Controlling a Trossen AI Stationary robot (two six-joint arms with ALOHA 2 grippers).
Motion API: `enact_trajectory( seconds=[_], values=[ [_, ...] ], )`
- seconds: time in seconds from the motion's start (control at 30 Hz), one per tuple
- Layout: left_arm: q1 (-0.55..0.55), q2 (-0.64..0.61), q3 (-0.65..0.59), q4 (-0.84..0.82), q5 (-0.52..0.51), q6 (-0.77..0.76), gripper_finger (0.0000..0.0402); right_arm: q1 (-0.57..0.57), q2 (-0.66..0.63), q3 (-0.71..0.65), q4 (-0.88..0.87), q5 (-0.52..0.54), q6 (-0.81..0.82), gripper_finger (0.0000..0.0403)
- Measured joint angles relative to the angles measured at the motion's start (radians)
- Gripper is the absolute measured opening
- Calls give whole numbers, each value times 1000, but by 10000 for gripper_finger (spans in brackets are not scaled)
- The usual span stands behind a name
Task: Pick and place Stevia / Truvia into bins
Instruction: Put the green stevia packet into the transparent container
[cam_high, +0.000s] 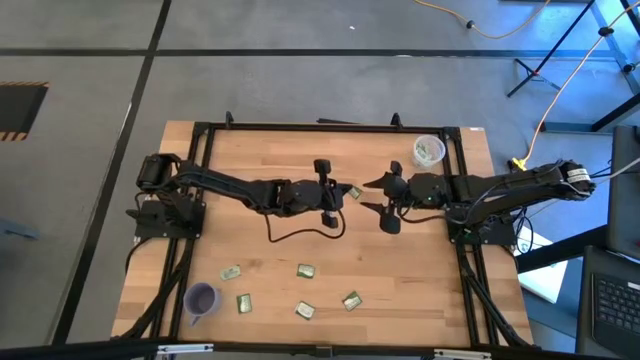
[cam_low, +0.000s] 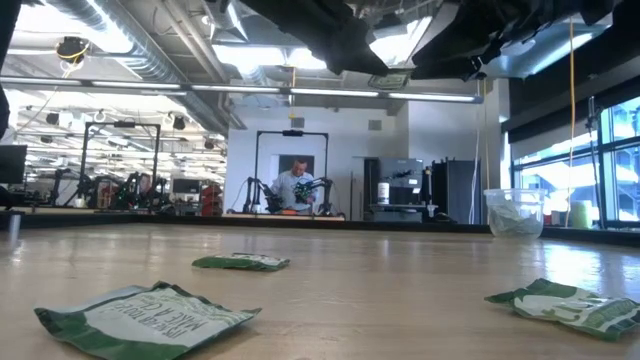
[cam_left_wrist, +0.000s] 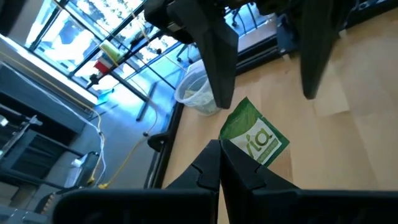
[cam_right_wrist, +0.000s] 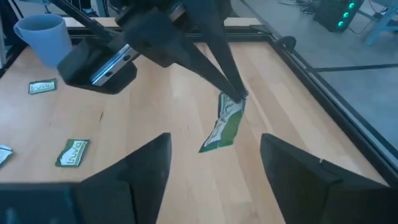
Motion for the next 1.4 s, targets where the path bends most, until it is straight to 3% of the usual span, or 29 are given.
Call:
enact_trajectory(
  seconds=[0.43, 0.87, 1.4],
  values=[
    [-31, 0, 1, 109, -17, 84, 3, 0, 1, 0, 76, 0, 176, 247],
    [-39, 0, 1, 123, -42, 159, 3, 0, 1, 0, 84, 0, 237, 117],
    [-40, 0, 1, 166, -49, 239, 3, 0, 1, 0, 97, 0, 234, 41]
  ],
)
